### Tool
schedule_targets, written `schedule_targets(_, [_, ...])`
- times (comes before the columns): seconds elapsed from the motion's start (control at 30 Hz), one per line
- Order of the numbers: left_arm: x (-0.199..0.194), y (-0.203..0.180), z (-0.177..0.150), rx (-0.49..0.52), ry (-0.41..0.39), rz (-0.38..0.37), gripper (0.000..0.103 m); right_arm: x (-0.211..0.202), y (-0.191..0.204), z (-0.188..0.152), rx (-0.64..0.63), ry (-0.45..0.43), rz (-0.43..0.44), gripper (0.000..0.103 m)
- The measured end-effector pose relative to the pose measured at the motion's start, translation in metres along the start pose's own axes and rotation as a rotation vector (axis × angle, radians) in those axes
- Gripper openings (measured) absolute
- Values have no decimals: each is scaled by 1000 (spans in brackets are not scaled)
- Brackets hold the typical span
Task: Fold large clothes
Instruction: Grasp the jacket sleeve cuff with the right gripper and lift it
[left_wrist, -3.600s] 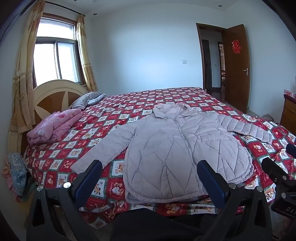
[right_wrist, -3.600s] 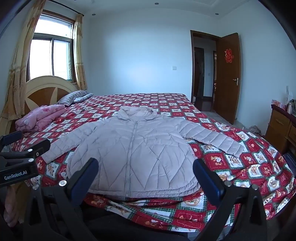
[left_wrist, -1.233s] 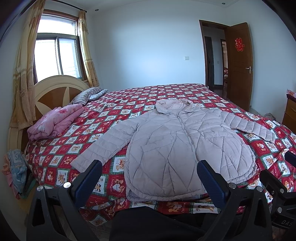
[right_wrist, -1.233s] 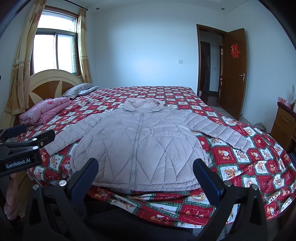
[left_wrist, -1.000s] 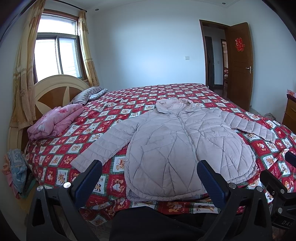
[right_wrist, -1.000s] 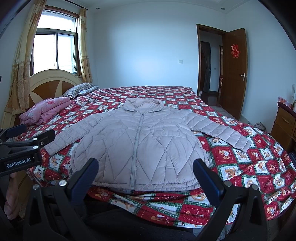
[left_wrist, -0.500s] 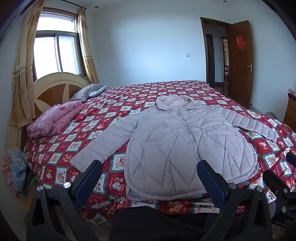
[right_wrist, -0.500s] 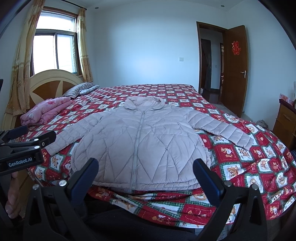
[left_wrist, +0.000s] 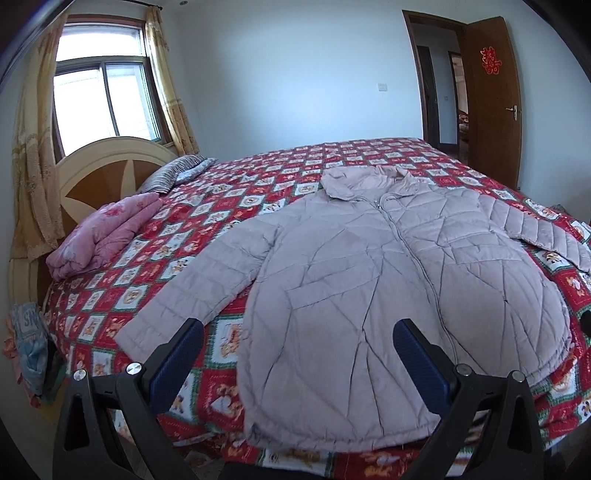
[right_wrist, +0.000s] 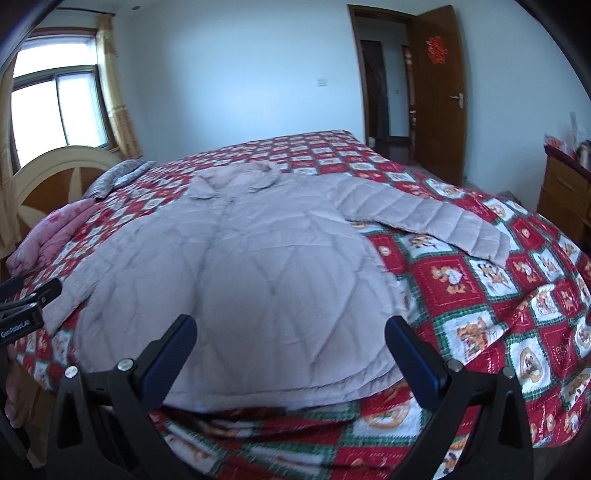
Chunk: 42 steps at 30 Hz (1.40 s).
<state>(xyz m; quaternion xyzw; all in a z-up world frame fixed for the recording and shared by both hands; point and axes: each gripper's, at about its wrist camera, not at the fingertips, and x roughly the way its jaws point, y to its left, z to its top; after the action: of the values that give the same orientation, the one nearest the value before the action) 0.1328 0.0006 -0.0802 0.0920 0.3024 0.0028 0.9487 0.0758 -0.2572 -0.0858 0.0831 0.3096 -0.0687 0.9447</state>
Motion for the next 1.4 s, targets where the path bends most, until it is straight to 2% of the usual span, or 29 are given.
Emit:
schedule_targets(0.23, [58, -24, 19, 42, 35, -6, 102, 40, -54, 22, 126, 53, -87, 103])
schedule_targets(0.57, [126, -47, 54, 57, 43, -45, 102, 76, -146, 65, 279, 71, -221, 103])
schedule_targets(0.97, [212, -54, 88, 63, 84, -12, 102, 108, -257, 77, 507, 112, -394, 103])
schedule_targets(1.1, [233, -46, 99, 51, 71, 32, 102, 113, -283, 78, 542, 120, -438, 98])
schedule_targets(1.23, [262, -42, 107, 33, 107, 58, 102, 121, -301, 77, 560, 152, -470, 94])
schedule_targets(1.4, [296, -41, 103, 25, 164, 80, 102, 137, -305, 73, 549, 201, -457, 83])
